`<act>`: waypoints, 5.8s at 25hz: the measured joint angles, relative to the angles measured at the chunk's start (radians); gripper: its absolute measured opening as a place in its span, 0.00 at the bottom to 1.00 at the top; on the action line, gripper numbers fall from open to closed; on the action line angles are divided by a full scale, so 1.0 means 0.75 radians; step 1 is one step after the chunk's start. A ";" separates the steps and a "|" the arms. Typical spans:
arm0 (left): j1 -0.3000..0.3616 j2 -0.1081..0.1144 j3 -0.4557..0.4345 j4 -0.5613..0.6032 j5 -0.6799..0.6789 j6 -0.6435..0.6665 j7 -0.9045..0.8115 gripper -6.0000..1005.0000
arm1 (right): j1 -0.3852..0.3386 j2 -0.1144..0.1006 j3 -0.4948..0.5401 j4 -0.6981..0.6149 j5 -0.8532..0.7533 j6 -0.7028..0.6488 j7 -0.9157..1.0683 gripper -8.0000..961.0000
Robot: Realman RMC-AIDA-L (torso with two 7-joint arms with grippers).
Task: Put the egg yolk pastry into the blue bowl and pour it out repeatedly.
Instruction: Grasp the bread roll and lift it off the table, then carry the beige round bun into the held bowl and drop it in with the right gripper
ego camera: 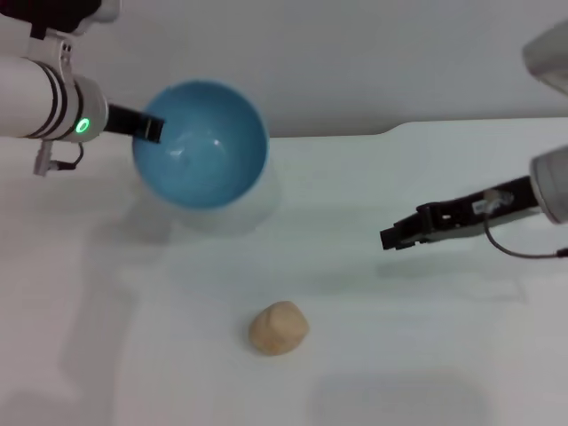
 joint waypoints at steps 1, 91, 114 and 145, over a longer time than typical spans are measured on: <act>0.000 0.000 0.000 0.000 0.000 0.000 0.000 0.01 | 0.012 -0.001 -0.034 0.034 -0.024 0.001 0.030 0.19; -0.182 -0.011 0.214 -0.004 0.131 -0.534 -0.145 0.00 | 0.284 0.026 -0.947 -0.528 0.319 -0.767 0.009 0.19; -0.170 -0.006 0.214 -0.004 0.141 -0.535 -0.133 0.00 | 0.147 0.020 -0.742 -0.225 0.318 -0.500 0.015 0.01; -0.224 -0.015 0.369 0.013 -0.144 -0.657 -0.028 0.01 | 0.072 0.023 -0.447 -0.060 0.346 -0.367 -0.040 0.01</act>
